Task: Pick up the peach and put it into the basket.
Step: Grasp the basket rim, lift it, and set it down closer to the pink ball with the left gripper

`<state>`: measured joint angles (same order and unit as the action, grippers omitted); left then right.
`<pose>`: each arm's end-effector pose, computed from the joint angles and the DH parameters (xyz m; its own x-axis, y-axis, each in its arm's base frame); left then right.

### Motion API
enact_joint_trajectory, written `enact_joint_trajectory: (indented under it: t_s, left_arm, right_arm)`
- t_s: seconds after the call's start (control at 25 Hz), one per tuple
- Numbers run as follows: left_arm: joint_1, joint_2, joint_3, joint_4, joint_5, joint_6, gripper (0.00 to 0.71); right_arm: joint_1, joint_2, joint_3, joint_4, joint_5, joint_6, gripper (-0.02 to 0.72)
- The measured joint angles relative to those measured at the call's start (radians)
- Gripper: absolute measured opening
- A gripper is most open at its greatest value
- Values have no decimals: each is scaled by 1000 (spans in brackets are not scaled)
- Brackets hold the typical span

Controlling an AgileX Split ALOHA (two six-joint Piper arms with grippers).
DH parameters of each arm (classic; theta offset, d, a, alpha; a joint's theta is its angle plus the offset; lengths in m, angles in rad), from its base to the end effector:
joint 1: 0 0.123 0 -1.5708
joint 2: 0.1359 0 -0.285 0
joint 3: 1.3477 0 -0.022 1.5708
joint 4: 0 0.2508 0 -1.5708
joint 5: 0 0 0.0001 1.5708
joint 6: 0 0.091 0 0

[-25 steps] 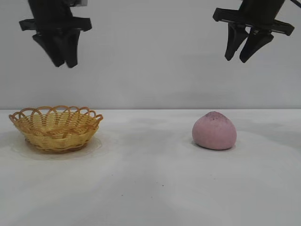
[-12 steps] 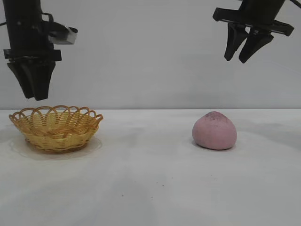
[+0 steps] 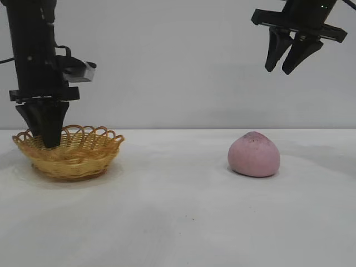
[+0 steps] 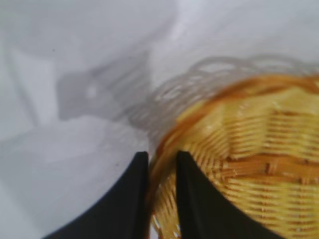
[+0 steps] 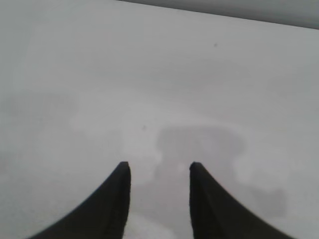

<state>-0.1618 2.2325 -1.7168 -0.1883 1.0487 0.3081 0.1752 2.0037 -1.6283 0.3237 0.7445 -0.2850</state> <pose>0.4420 -0.0871 0.1485 -0.9225 0.3623 -0.1330 0.3791 0.9153 -0.1363 0.4374 0.0974 0.2378 -0.8189 -0.1877 -0.5424 -0.3193 0.9342 0.1589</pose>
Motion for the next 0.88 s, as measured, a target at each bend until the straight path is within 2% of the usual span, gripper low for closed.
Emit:
enact_joint_trajectory:
  t_s: [0.08, 0.2, 0.48, 0.72, 0.88]
  left_arm:
    - [6, -37, 47, -72, -27, -14, 0]
    - [15, -120, 171, -197, -127, -21, 0]
    - [7, -329, 544, -503, -405, 28, 0]
    - [-11, -360, 730, -796, -468, 247, 0]
    - [-24, -360, 759, -851, -487, 303, 0]
  right_arm:
    - [0, 0, 0, 0, 4, -1, 239]
    - [0, 0, 0, 2, 8, -2, 239]
    - [0, 0, 0, 21, 10, -5, 239]
    - [0, 0, 0, 25, 12, -10, 239]
    - [0, 0, 0, 25, 16, -12, 239]
